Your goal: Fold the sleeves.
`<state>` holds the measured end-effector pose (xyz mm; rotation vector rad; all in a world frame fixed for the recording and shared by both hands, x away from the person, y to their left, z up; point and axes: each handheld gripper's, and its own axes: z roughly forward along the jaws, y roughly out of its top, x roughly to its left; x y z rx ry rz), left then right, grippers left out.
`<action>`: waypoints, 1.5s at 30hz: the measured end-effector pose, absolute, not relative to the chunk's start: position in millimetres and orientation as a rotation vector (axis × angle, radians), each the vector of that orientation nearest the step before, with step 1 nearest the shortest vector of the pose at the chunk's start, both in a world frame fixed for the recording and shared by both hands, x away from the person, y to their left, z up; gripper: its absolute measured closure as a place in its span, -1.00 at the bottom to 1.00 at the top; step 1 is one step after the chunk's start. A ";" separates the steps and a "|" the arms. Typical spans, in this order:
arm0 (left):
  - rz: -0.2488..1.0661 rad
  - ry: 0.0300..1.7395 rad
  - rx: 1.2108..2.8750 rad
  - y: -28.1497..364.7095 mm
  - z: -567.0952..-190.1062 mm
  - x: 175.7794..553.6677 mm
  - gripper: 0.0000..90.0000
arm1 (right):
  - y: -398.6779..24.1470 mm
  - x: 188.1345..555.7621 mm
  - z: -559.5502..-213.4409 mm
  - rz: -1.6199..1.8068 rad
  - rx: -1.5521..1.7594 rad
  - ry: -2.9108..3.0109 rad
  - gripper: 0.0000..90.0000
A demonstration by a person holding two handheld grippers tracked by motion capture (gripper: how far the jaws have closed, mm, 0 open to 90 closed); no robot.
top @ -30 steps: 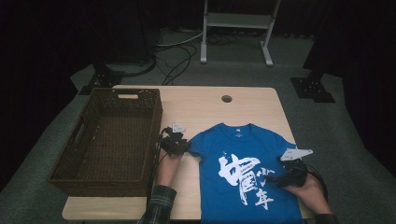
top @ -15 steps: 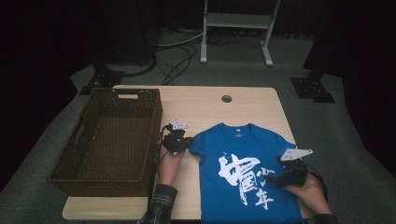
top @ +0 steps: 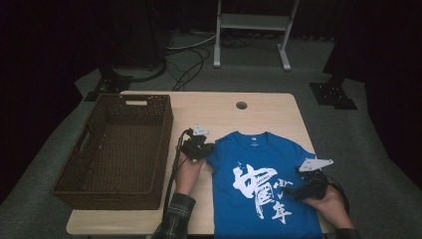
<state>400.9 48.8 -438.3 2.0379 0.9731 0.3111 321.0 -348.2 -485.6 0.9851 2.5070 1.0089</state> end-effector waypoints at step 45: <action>0.255 0.828 2.056 -2.5 -450.9 425.2 -0.12 | -348.2 321.0 -485.6 1.009 0.985 2.507 -1.00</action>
